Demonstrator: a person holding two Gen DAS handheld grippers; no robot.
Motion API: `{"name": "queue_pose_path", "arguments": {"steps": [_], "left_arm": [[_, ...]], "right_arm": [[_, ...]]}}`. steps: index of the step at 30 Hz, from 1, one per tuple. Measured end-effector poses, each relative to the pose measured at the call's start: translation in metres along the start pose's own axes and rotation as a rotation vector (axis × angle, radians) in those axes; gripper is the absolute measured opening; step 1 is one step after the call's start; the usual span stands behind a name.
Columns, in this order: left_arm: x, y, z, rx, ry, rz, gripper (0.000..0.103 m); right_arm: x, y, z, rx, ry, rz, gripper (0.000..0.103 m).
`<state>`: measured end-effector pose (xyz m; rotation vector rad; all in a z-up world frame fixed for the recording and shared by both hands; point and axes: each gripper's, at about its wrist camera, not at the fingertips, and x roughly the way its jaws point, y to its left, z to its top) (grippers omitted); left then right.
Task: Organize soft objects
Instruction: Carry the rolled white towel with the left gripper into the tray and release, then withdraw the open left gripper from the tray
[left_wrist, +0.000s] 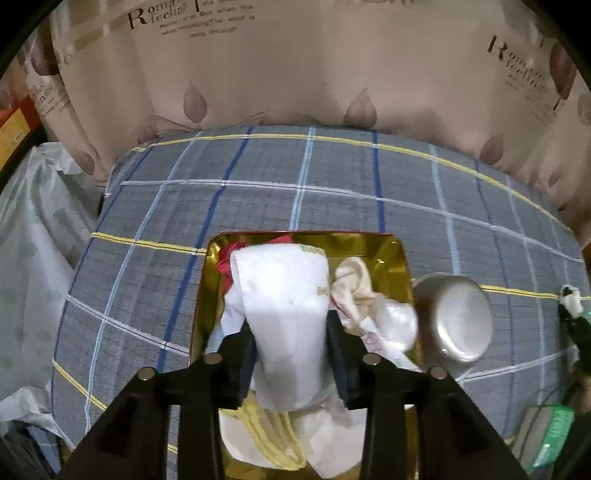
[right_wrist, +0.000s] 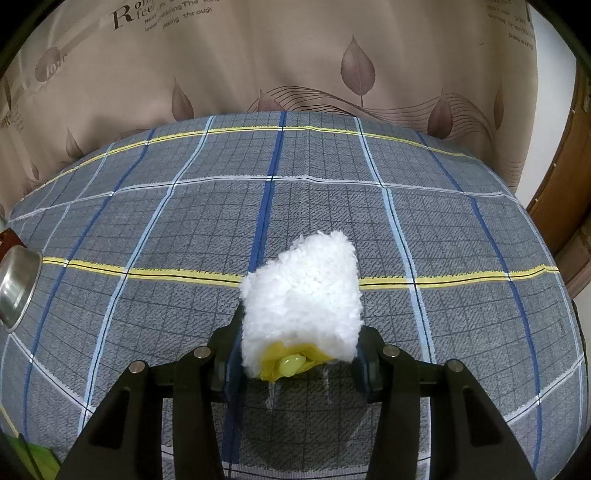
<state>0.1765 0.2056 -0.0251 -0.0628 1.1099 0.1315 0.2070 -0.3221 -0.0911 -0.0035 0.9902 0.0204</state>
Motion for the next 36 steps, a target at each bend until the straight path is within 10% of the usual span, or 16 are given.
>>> {"name": "queue_pose_path", "arguments": {"steps": [16,36], "left_arm": [[-0.01,-0.013,-0.013,0.096,-0.089,0.166,0.056],[-0.065,0.011,-0.044,0.062,-0.181,0.138,0.058]], "right_arm": [[0.001,0.0,-0.001,-0.001,-0.001,-0.003,0.046],[0.002,-0.001,0.0,0.003,0.014,-0.003,0.045]]}}
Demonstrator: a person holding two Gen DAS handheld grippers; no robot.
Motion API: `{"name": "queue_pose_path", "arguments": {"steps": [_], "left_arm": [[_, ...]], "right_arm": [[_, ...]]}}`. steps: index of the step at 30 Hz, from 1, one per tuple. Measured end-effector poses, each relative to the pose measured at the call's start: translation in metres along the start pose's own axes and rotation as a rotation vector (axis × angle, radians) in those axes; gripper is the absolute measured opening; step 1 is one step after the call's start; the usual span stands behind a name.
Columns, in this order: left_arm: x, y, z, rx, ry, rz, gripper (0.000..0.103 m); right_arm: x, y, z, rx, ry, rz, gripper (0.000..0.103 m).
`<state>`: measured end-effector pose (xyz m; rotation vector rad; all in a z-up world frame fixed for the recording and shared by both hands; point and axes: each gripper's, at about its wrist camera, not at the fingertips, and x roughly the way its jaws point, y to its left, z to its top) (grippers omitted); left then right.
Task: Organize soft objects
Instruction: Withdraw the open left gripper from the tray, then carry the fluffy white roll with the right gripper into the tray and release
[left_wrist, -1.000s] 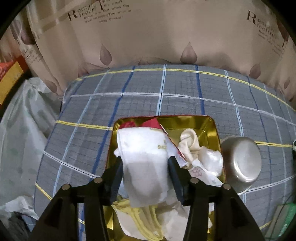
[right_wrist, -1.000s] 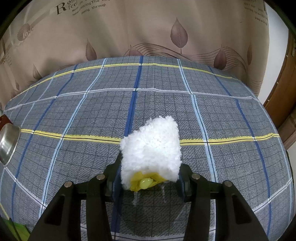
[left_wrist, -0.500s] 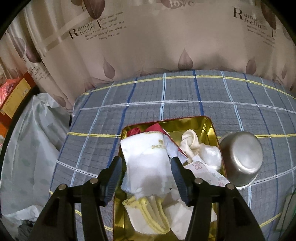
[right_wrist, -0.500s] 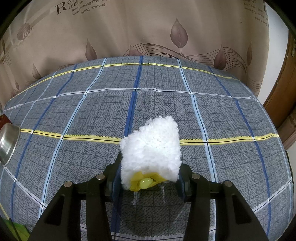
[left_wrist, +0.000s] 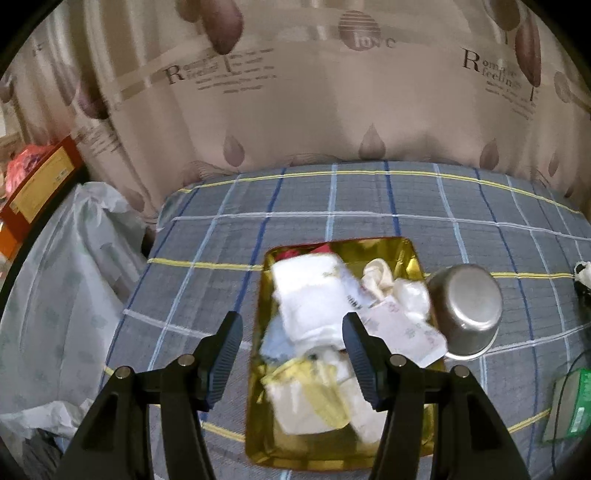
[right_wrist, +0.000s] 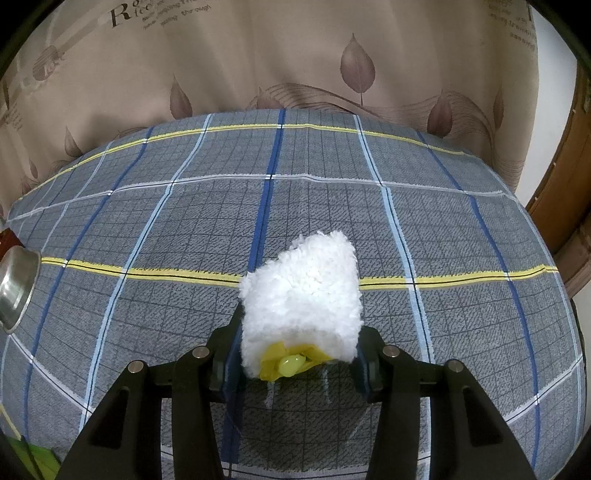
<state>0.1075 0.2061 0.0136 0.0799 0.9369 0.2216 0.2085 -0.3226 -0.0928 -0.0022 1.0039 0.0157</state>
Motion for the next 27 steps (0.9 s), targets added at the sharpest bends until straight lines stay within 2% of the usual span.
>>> {"name": "queue_pose_path", "arguments": {"steps": [7,11,15,20,27], "left_arm": [[0.003,0.015,-0.033,-0.038,0.032,0.029,0.058],[-0.005,0.026,-0.049,-0.092,-0.018,0.118,0.058],[-0.01,0.037,-0.057,-0.144,-0.033,0.141,0.058],[-0.009,0.046,-0.066,-0.183,-0.022,0.145,0.058],[-0.008,0.059,-0.078,-0.243,-0.01,0.154,0.058]], "right_arm": [[-0.005,0.006,0.007,0.013,0.025,0.013,0.034],[-0.018,0.019,0.01,-0.004,0.006,0.029,0.034],[-0.039,0.04,0.017,-0.045,-0.01,0.058,0.034],[-0.067,0.08,0.026,-0.112,-0.024,0.125,0.034],[-0.11,0.166,0.032,-0.267,-0.053,0.245,0.034]]}}
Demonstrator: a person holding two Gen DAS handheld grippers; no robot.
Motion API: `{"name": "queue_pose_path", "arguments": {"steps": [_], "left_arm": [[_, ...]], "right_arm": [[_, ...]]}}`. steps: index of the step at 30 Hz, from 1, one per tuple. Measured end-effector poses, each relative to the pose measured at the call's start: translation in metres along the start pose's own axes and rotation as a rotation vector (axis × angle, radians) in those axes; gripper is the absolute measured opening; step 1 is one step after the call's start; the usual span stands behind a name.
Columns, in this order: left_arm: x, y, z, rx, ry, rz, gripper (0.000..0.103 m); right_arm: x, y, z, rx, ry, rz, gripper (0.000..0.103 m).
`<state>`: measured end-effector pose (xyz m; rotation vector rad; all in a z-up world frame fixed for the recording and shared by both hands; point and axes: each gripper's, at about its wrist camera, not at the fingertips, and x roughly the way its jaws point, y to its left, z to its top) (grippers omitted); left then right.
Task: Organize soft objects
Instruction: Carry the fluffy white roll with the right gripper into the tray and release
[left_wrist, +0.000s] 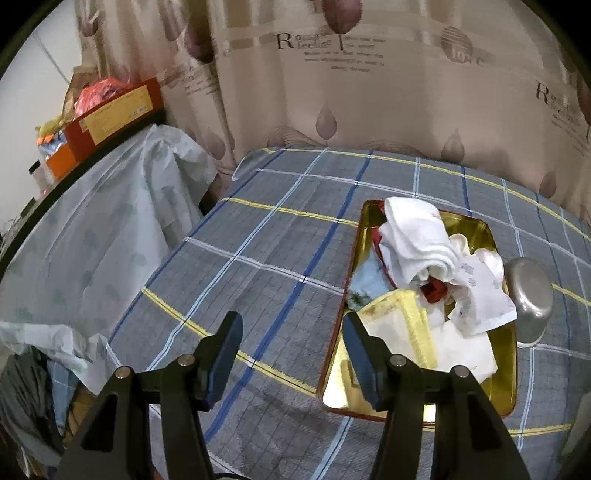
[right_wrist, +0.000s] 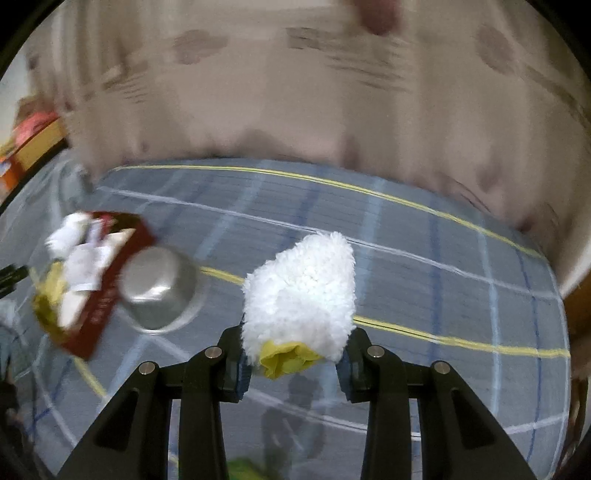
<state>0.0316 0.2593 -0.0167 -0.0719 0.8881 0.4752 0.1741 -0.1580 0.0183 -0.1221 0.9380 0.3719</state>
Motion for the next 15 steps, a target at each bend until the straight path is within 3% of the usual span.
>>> {"name": "queue_pose_path", "arguments": {"steps": [6,15], "left_arm": [[-0.001,0.01,-0.002,-0.02,-0.009,0.014,0.058],[-0.003,0.017,-0.004,-0.04,-0.007,0.004,0.058]], "right_arm": [[-0.001,0.093,0.017,-0.123,-0.007,0.146,0.034],[0.027,0.207,0.012,-0.216,0.026,0.321,0.034]]}}
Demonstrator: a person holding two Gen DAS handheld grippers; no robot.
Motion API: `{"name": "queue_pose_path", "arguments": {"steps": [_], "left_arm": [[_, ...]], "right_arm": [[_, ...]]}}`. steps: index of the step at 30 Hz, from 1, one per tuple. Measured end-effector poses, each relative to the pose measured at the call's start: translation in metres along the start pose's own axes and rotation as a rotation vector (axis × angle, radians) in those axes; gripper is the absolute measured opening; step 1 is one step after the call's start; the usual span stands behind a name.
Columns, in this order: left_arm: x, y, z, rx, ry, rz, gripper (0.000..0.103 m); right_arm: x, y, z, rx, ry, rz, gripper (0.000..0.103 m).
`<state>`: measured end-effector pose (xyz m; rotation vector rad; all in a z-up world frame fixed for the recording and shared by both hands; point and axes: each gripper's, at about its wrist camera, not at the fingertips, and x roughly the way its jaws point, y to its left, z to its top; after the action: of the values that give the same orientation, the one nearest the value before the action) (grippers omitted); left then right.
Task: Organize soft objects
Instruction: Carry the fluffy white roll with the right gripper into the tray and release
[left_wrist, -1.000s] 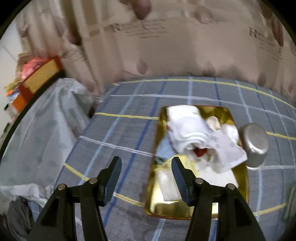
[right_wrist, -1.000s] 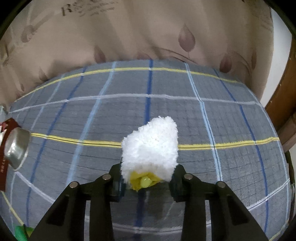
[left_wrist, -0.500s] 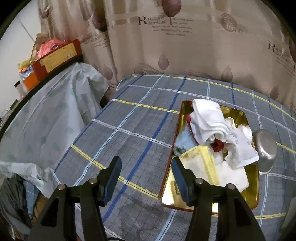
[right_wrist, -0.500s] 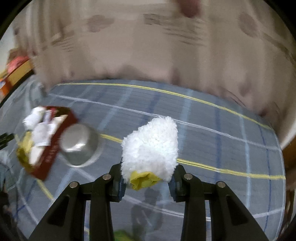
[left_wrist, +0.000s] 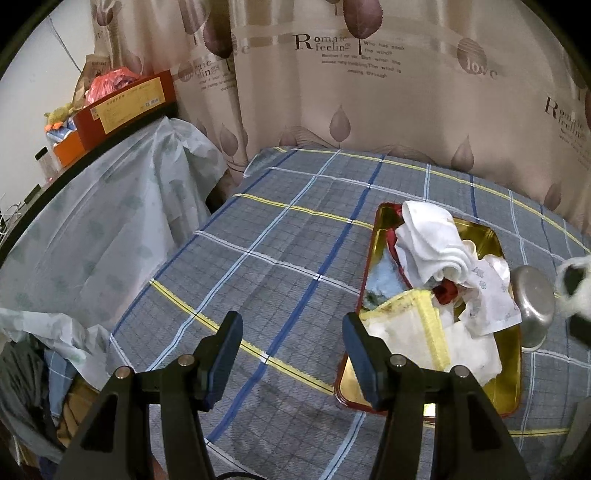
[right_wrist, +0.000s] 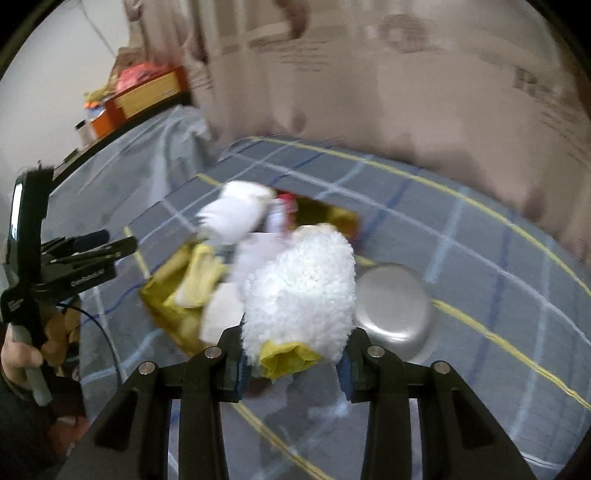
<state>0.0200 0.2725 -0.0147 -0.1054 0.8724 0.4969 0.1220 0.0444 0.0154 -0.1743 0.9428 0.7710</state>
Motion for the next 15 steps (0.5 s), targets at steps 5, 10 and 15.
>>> {"name": "queue_pose_path", "arguments": {"steps": [5,10,15], "left_arm": [[0.002,0.002,0.0,-0.01,0.009,-0.012,0.058],[0.001,0.003,-0.001,-0.015,0.009,-0.027,0.058],[0.002,0.003,-0.001,-0.024,0.012,-0.027,0.058]], "right_arm": [[0.032,0.034,0.004,-0.037,0.014,0.031,0.034],[0.061,0.05,0.006,-0.062,0.047,0.032,0.034],[0.084,0.049,0.012,-0.05,0.054,0.001,0.034]]}}
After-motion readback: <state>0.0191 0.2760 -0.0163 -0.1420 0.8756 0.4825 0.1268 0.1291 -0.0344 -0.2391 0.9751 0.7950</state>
